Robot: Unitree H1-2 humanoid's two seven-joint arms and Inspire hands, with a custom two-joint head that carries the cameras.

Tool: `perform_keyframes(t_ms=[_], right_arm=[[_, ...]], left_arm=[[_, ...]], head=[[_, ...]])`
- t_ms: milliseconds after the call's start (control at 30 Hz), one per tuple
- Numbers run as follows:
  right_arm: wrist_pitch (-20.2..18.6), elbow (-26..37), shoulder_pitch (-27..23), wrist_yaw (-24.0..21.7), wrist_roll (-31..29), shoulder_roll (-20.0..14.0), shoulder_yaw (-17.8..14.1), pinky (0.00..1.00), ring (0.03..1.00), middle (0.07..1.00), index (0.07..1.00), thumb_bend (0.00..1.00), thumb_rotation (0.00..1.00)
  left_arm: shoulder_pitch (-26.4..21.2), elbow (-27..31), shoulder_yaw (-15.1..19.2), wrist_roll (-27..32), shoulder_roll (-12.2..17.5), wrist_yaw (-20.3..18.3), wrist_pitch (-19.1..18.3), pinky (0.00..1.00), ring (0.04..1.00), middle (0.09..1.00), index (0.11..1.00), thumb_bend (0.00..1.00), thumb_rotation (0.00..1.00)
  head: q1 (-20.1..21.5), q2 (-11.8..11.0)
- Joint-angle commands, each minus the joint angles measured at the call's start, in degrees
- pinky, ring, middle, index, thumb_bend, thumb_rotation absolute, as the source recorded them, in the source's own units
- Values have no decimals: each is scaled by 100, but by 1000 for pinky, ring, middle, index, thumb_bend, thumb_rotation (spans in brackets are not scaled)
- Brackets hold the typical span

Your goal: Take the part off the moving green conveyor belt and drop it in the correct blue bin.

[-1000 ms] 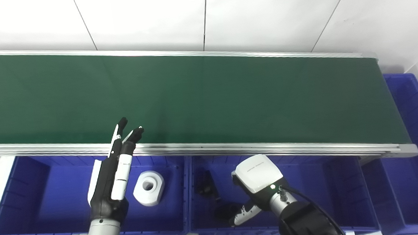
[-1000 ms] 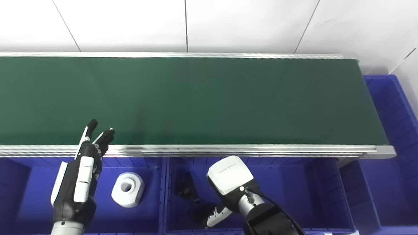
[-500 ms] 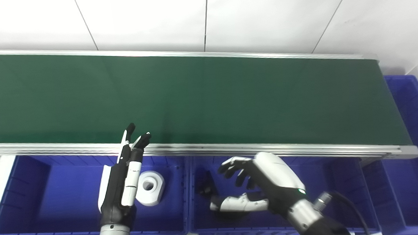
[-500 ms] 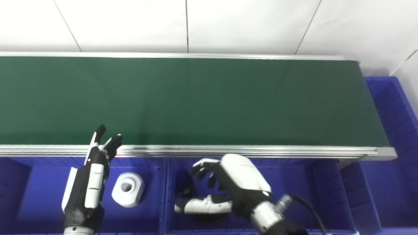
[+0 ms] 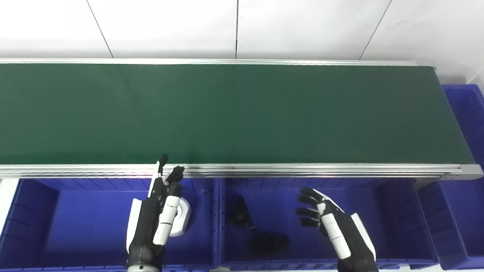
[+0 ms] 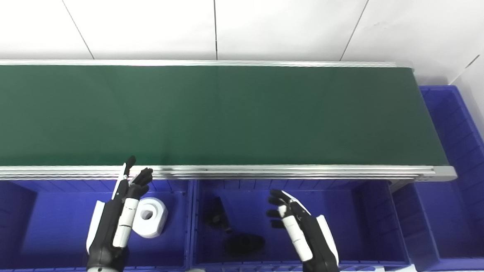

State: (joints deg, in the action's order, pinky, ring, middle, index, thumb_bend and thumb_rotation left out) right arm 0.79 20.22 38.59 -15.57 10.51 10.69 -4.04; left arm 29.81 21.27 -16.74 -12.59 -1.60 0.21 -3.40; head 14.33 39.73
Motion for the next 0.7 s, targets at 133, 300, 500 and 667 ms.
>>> perform_keyframes(t_ms=[133,300,500,667], right_arm=[[1882,-564,-271,1091,106,93,154,870,962,998,996,748,1000],[2185,-864,-367,1326,52,-99,415,891,955,1000,1000,791,1000],[2352,-1025,-442,1480,-3,-278,673,911,970,1000,1000,778,980],[2516,-1186,-511,1633,71,-371,781,908,973,1000,1000,769,951]], left_arm=[[-154,-120,117,-67,23,245,1166,887,901,907,983,577,946],[-233,-331,268,-40,14,255,1473,912,928,937,982,589,940],[-333,-575,401,-122,61,285,1760,971,992,991,971,637,991],[-404,-766,475,-233,107,299,1980,979,1000,1000,973,628,1000]], head=[[178,-244],[293,-381],[429,-544],[515,-618]])
